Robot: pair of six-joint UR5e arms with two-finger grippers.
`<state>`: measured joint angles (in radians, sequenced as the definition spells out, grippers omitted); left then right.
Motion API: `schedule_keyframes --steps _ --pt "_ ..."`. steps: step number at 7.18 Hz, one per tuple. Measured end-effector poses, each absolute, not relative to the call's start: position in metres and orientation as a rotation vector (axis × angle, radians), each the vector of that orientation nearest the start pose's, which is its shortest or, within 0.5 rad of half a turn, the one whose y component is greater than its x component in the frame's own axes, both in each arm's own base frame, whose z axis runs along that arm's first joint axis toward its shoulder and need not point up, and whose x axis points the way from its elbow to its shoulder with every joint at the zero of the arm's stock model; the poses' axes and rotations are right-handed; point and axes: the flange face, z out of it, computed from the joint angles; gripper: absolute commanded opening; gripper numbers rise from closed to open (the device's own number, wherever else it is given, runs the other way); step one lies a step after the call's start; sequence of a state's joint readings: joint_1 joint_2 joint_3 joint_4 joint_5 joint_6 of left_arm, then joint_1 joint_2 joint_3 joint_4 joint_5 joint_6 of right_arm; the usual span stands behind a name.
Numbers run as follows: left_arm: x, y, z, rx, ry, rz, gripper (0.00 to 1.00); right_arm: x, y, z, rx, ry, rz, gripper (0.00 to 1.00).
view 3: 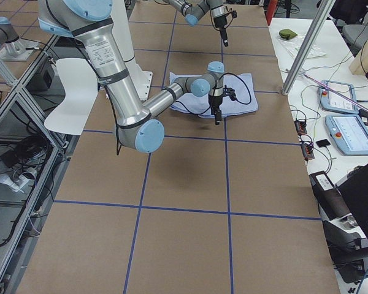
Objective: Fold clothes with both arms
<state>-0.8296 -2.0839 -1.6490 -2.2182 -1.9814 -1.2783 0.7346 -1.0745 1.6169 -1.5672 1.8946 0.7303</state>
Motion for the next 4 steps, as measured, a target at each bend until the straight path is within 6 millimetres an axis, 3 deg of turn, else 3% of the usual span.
schedule_keyframes --steps 2,4 --pt "0.387 -0.529 0.251 0.313 1.232 -0.191 1.0 -0.406 -0.506 0.334 0.165 -0.699 -0.179 1.0" --pt "0.425 -0.491 0.253 0.207 1.257 -0.196 0.99 -0.382 -0.47 0.317 0.127 -0.792 -0.126 1.0"
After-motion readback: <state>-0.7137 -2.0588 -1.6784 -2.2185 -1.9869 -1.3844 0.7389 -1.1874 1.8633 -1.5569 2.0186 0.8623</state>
